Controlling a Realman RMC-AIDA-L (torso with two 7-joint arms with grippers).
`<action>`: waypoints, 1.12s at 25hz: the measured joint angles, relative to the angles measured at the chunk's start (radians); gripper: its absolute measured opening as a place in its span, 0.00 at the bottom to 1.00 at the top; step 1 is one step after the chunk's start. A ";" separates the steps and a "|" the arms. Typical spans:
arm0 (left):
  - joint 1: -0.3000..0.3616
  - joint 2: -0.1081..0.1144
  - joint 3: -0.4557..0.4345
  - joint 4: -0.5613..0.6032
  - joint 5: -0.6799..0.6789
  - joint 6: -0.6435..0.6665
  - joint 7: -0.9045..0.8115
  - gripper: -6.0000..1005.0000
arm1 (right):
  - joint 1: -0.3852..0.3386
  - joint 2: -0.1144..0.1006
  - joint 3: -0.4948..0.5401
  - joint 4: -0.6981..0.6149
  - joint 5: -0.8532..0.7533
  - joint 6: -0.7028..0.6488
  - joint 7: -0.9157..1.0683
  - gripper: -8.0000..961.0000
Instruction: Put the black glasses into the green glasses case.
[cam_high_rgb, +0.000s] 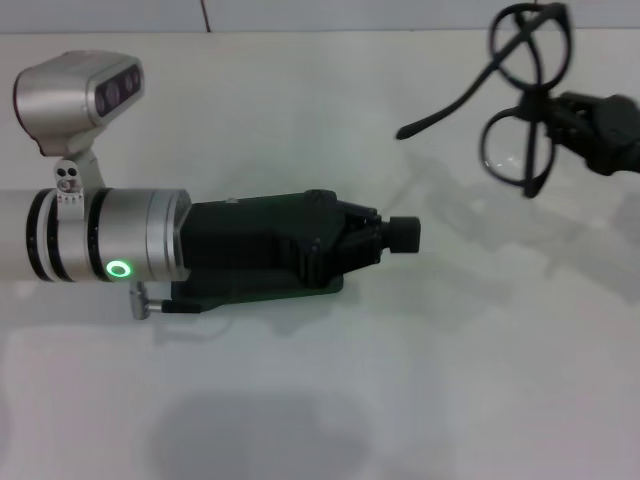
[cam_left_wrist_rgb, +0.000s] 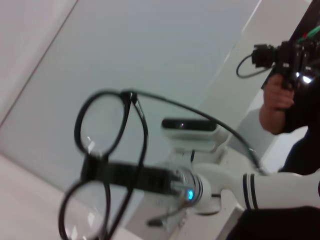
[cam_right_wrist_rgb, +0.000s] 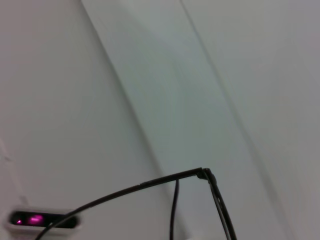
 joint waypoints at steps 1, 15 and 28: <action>0.001 0.001 0.005 0.009 0.011 0.002 -0.012 0.02 | -0.009 0.000 0.010 -0.009 -0.001 0.006 -0.035 0.11; 0.030 -0.002 0.072 0.084 0.030 -0.018 -0.083 0.03 | -0.010 0.048 -0.083 -0.096 -0.038 0.134 -0.577 0.11; 0.027 -0.012 0.088 0.085 0.030 -0.046 -0.084 0.03 | 0.027 0.050 -0.313 -0.069 0.109 0.151 -0.630 0.11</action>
